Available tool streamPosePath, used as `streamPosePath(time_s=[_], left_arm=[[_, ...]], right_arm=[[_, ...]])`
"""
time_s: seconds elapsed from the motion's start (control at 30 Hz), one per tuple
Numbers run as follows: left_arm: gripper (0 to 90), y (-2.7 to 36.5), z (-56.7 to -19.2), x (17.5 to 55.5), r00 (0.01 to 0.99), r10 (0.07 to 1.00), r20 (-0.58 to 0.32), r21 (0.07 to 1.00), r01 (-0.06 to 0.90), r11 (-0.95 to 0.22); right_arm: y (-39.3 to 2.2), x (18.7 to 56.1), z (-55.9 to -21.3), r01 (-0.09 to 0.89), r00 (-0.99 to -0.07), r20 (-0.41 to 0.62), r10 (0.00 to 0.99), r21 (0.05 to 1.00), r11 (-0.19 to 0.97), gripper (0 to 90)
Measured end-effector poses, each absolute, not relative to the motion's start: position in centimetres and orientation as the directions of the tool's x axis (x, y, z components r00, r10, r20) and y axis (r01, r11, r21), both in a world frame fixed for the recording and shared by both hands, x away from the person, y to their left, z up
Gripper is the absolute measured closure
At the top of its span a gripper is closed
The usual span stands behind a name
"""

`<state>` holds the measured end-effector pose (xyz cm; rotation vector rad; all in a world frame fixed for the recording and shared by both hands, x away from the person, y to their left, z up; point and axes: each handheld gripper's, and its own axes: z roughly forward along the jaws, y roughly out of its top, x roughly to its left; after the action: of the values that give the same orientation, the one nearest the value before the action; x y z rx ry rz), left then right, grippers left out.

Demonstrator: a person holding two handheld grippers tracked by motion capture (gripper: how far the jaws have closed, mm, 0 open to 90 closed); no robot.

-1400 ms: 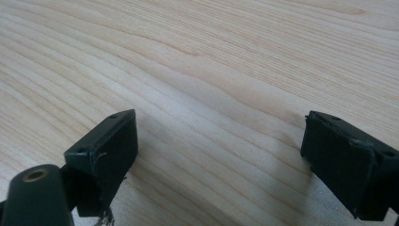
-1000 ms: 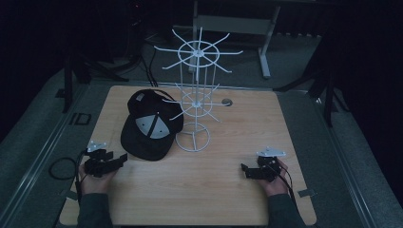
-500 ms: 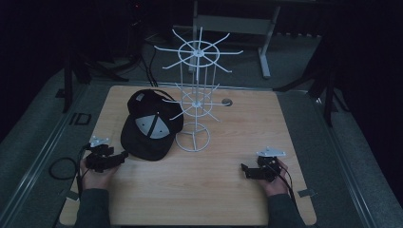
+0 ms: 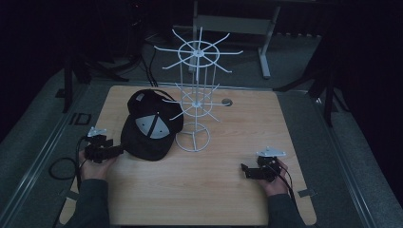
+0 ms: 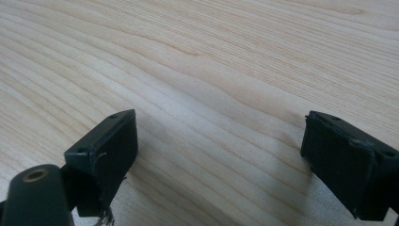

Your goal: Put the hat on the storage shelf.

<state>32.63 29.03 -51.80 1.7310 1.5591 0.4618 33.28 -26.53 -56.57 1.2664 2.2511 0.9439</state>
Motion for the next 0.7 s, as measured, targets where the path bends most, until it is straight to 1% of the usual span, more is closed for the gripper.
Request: streamPosePath(time_s=[0.3,0.7], left_arm=[[32.6,28.6,-51.1,34.3,0.203,0.960,-0.195,0.722,0.692,0.000],[29.9,27.9,-51.8,36.3,0.235,0.950,-0.206,0.695,0.718,-0.027]], right_arm=[[-26.5,33.3,-56.6,0.595,-0.515,-0.007,0.857,0.717,0.364,11.3],[-26.5,33.3,-56.6,0.595,-0.515,-0.007,0.857,0.717,0.364,11.3]])
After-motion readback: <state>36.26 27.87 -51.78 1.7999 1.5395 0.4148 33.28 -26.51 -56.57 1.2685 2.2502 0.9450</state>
